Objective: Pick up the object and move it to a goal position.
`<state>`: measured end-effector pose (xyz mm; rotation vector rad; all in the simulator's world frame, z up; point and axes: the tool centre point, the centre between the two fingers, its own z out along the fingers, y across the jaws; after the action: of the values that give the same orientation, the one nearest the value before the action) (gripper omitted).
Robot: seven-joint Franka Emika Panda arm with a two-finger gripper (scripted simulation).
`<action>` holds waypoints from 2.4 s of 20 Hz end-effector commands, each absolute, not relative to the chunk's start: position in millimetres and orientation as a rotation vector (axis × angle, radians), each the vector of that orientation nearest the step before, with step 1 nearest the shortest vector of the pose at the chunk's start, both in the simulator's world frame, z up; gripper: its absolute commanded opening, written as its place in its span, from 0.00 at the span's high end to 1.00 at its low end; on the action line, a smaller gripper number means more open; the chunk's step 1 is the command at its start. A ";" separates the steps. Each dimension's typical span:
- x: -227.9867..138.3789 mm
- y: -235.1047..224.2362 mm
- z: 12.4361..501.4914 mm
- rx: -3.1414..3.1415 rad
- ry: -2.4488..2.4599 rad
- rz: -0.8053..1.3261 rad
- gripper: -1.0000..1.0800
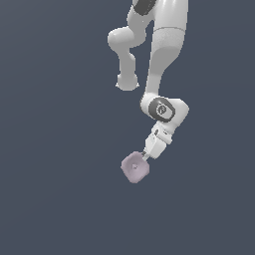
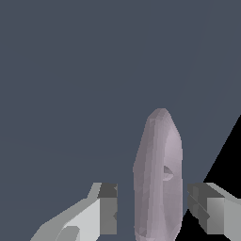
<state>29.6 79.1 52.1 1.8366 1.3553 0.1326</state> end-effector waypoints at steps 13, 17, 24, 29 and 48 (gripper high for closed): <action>38.8 67.7 38.8 1.834 1.358 0.131 1.00; 38.8 67.7 38.8 1.834 1.358 0.131 1.00; 39.5 71.1 52.2 1.833 1.362 0.136 1.00; 42.4 72.3 75.2 1.834 1.362 0.136 1.00; 66.4 82.9 255.8 1.837 1.366 0.132 1.00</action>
<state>64.5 81.8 238.9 1.8365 1.3642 0.1329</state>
